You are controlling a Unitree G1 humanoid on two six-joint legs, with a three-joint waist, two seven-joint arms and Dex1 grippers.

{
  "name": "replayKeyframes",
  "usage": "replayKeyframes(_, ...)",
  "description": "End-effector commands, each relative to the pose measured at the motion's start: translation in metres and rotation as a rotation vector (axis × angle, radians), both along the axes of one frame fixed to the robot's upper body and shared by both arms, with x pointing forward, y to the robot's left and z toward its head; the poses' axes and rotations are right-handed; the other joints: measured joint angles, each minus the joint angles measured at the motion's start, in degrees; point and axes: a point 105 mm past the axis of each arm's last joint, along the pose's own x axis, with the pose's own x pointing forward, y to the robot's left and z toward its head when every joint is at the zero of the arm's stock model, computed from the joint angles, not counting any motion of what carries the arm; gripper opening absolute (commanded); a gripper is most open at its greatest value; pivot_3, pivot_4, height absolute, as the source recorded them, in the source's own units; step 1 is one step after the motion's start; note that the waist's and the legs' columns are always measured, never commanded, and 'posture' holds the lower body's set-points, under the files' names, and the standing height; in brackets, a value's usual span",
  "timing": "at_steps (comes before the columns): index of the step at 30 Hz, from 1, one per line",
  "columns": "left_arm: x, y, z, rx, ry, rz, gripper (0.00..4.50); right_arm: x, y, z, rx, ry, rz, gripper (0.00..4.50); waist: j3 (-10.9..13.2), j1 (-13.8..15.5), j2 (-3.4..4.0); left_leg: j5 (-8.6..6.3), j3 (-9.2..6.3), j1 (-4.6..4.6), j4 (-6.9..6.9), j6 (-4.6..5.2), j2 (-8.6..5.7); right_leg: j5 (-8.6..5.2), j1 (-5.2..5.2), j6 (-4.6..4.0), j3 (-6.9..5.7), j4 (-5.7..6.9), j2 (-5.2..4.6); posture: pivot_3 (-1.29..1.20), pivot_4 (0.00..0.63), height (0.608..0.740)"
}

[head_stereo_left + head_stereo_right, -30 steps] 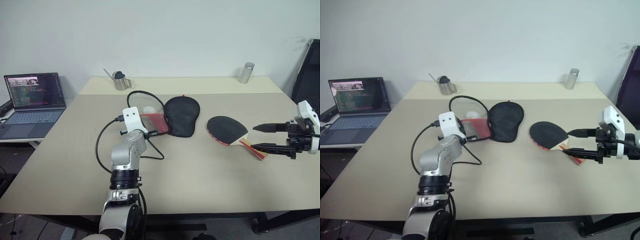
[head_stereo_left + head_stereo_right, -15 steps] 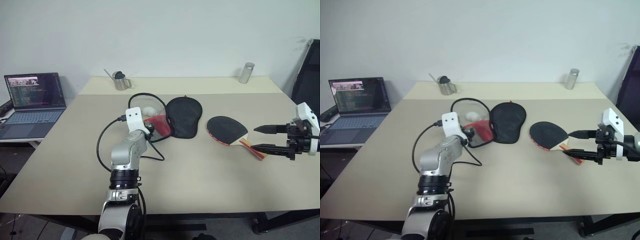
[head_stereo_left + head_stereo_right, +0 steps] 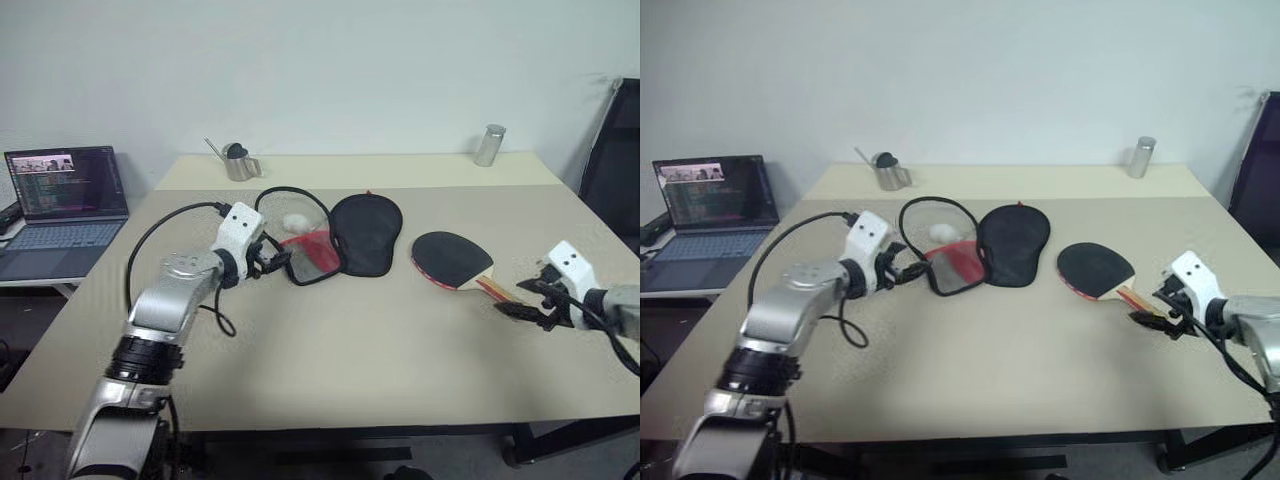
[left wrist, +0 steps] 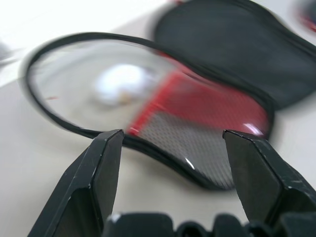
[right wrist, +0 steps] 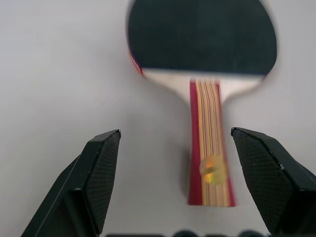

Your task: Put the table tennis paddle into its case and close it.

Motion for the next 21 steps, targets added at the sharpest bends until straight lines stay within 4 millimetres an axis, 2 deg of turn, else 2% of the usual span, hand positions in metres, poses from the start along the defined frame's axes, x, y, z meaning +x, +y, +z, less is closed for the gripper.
replayKeyframes(1, -0.012, -0.008, 0.029, -0.01, -0.09, -0.162, 3.49, 0.008, 0.0, -0.003, 0.003, 0.002, -0.079, 3.93, 0.0, 0.12, 0.0, 0.0, -0.04, -0.01, -0.01, 0.0, 0.0, 0.0, 0.0, 0.0, -0.02, -0.01, -0.01, 0.0, 0.15, 0.74)
replayKeyframes(7, -0.021, -0.014, 0.033, -0.03, -0.104, -0.223, 3.49, 0.023, 0.013, -0.027, 0.038, 0.019, -0.188, 3.93, -0.01, -0.16, -0.01, -0.02, -0.11, 0.0, -0.05, 0.04, 0.03, 0.0, 0.13, 0.0, -0.08, -0.21, 0.02, 0.0, 0.15, 0.74)
replayKeyframes(12, -0.018, -0.012, 0.032, -0.026, -0.12, -0.184, 3.49, 0.032, 0.022, -0.042, 0.067, 0.035, -0.255, 3.93, -0.18, -1.08, -0.25, -0.03, -0.11, 0.07, -0.08, 0.06, 0.06, 0.01, 0.17, 0.0, -0.06, -0.23, 0.05, 0.0, 0.15, 0.74)
replayKeyframes(15, -0.015, -0.009, 0.032, -0.03, -0.129, -0.152, 3.53, 0.039, 0.024, -0.041, 0.083, 0.011, -0.286, 3.37, -0.24, -1.82, -0.36, -0.09, -0.12, 0.18, -0.08, 0.17, 0.07, 0.08, 0.3, 0.01, -0.06, -0.25, 0.06, 0.0, 0.15, 0.74)
replayKeyframes(21, -0.013, -0.01, 0.034, -0.04, -0.135, -0.148, 3.53, 0.049, 0.025, -0.032, 0.094, -0.041, -0.303, 1.51, -0.25, -1.94, -0.37, -0.11, -0.12, 0.27, -0.07, 0.26, 0.07, 0.16, 0.36, 0.01, -0.05, -0.24, 0.1, 0.0, 0.15, 0.74)
